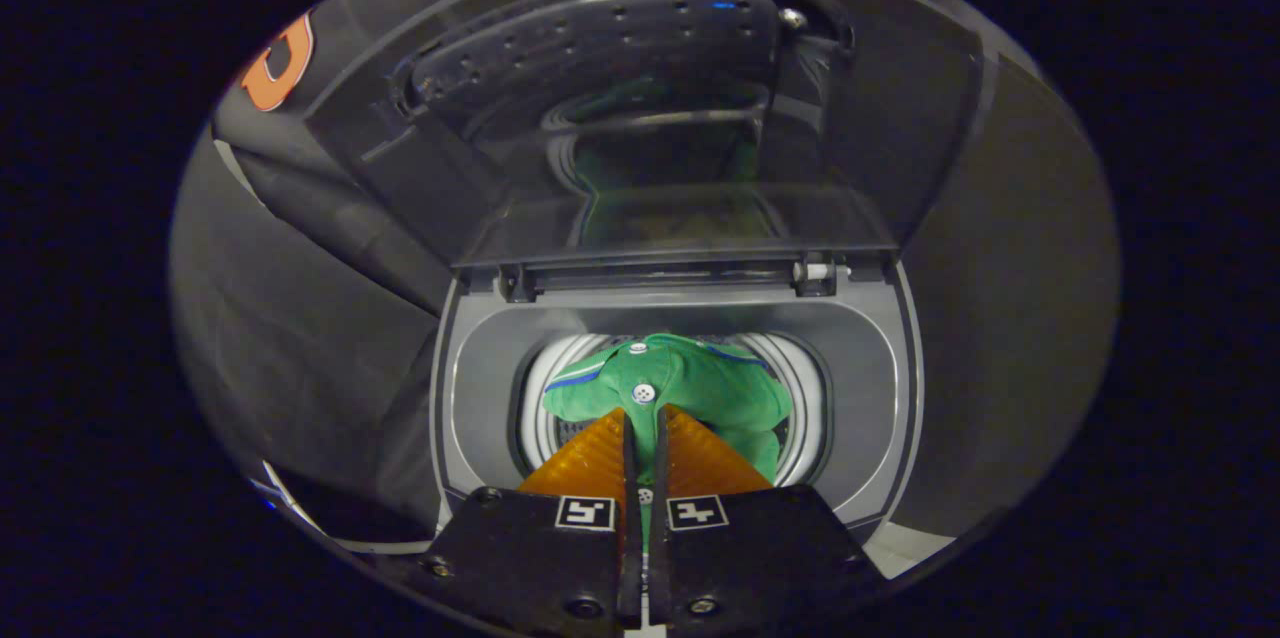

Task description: Put the clothes into the washing machine and then close the washing machine lid.

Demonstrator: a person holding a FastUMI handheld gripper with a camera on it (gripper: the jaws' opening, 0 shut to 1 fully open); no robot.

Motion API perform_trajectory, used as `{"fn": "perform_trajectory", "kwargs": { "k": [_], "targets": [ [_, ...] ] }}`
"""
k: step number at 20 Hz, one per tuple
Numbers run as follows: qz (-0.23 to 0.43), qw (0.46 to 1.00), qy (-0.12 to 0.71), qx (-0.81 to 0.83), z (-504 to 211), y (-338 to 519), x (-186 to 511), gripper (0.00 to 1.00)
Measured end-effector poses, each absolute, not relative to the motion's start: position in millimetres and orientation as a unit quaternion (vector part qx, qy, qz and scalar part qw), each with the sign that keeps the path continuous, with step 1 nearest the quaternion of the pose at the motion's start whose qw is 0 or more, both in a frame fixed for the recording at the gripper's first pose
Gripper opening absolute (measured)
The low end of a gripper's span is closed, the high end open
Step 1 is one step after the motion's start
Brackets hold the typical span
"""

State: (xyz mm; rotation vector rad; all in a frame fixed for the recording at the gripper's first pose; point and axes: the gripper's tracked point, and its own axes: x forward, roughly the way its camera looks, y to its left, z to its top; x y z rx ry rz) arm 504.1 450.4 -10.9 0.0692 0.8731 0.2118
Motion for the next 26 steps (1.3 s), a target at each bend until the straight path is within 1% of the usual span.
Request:
{"fn": "perform_trajectory", "kwargs": {
  "k": [10,12,14,16,19,26],
  "targets": [
    [0.085,0.903,0.422,0.017,-16.5,445.4,503.9,0.08],
    [0.082,0.898,0.432,0.021,-21.3,443.3,497.8,0.11],
    [0.083,0.902,0.421,0.031,-21.8,444.4,497.4,0.15],
    [0.092,0.909,0.406,0.029,-18.3,444.2,498.7,0.4],
    [0.081,0.916,0.393,0.019,-12.4,440.0,495.8,0.79],
    [0.075,0.919,0.386,0.015,-11.5,430.1,484.7,0.79]
  ]
}}
